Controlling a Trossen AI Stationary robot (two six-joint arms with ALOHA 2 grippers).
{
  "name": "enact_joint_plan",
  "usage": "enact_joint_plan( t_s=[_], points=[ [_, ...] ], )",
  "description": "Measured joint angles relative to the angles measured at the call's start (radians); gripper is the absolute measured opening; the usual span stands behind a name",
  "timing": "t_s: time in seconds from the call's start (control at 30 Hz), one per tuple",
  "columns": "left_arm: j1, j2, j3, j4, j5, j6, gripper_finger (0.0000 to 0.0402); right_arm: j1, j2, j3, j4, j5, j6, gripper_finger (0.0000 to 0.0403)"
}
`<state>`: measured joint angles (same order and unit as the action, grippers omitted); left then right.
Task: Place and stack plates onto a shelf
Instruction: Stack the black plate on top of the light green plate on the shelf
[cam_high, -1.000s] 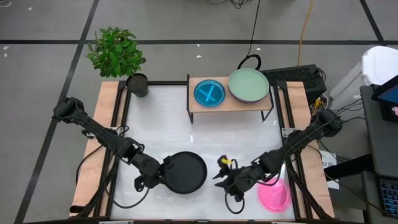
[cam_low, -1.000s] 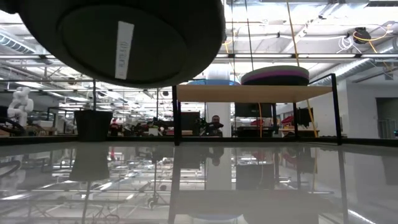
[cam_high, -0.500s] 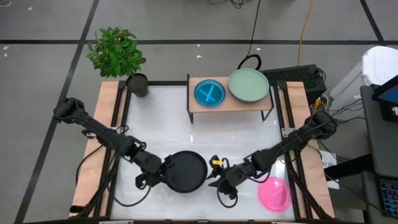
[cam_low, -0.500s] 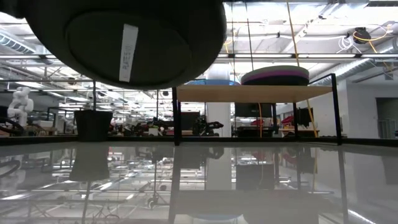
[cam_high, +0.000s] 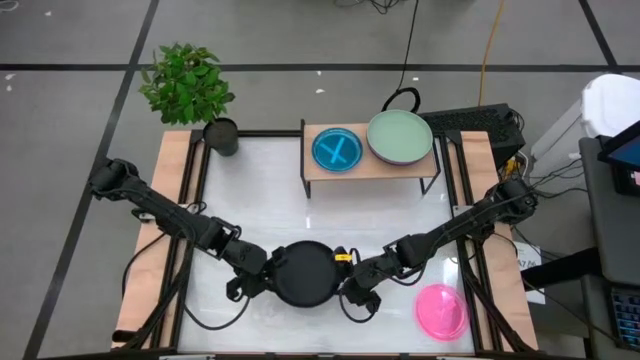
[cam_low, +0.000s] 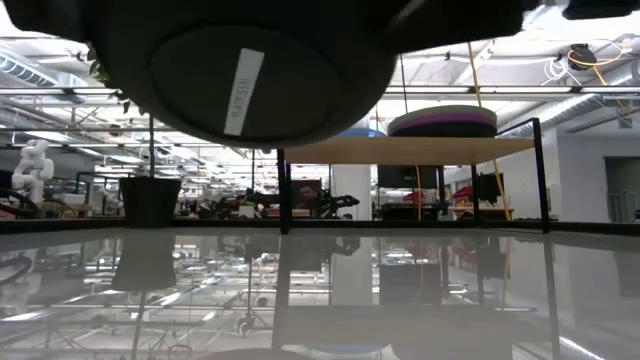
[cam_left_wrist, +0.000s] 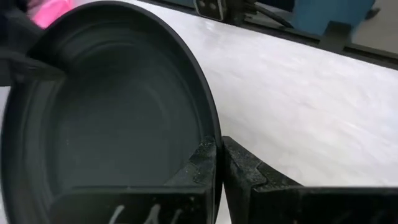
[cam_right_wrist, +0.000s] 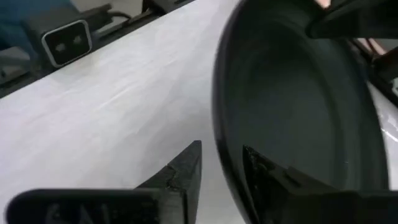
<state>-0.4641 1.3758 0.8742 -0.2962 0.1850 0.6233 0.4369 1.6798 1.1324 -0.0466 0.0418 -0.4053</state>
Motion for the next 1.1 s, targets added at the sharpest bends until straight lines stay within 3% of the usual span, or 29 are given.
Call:
enact_joint_plan(
  t_s=[0.17, 0.27, 0.53, 1.1],
  points=[
    [0.001, 0.0, 0.0, 0.007, -0.002, -0.013, 0.0019, -0.003, 0.0, 0.0, -0.005, -0.004, -0.041, 0.0046],
    [0.0, 0.0, 0.0, 0.018, -0.066, 0.001, 0.0021, -0.004, 0.0, 0.0, -0.023, -0.026, -0.068, 0.0012],
    [-0.007, 0.0, -0.003, 0.06, -0.161, 0.013, 0.0038, -0.004, -0.001, 0.0, -0.052, -0.025, -0.079, 0.0005],
    [-0.002, -0.001, -0.002, 0.215, -0.335, -0.19, 0.0244, 0.001, -0.008, 0.0, -0.072, 0.03, 0.03, 0.0001]
  ],
)
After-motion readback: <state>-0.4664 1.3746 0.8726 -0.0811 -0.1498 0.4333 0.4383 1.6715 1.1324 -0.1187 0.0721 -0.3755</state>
